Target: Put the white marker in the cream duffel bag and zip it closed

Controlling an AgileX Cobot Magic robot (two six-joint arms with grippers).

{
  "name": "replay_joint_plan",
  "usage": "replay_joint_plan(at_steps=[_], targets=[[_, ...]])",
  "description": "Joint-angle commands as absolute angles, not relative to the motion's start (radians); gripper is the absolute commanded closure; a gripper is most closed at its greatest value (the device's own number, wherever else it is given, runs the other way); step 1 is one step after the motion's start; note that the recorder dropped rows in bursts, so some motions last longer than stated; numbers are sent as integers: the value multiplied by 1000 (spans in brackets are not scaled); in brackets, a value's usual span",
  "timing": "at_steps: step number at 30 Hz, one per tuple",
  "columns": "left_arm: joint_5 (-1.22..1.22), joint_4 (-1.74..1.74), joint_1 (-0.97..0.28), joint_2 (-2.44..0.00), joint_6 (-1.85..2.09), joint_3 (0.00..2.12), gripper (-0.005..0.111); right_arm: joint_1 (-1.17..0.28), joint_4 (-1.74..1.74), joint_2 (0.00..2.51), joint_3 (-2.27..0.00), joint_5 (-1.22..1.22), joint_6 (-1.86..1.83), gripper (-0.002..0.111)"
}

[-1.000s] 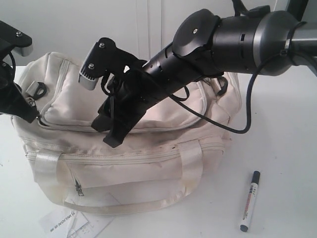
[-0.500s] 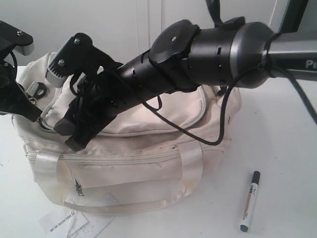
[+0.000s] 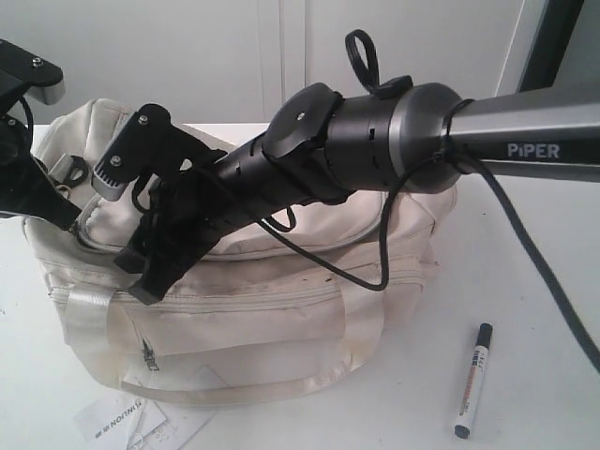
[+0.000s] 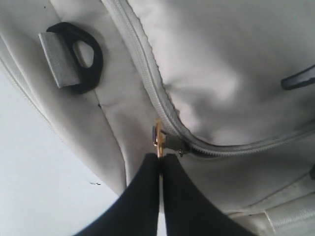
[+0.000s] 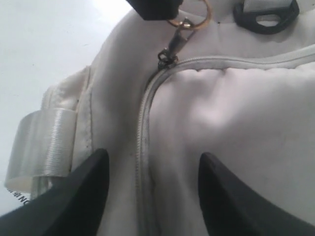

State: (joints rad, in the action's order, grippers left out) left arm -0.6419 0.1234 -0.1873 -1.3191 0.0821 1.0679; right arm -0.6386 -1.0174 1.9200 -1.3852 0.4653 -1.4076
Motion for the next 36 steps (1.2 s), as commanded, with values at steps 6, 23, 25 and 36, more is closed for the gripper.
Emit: replay_joint_plan(at_steps=[6,23,25,36], targets=[[-640,105,-183,-1263,79,1061,107,-640,-1027,1935,-1388,425,-1440,60],[-612,116,-151,-1264,76,1060,107,-640,-1011,1892,-1388,443,-1436,108],[-601,112,-141,-1270,76,1060,107,-640,-1011,1876,-1388,443,-1436,108],[-505,112,-140,-1322,76,1060,107,-640,-950,1866,-1388,500,-1432,108]])
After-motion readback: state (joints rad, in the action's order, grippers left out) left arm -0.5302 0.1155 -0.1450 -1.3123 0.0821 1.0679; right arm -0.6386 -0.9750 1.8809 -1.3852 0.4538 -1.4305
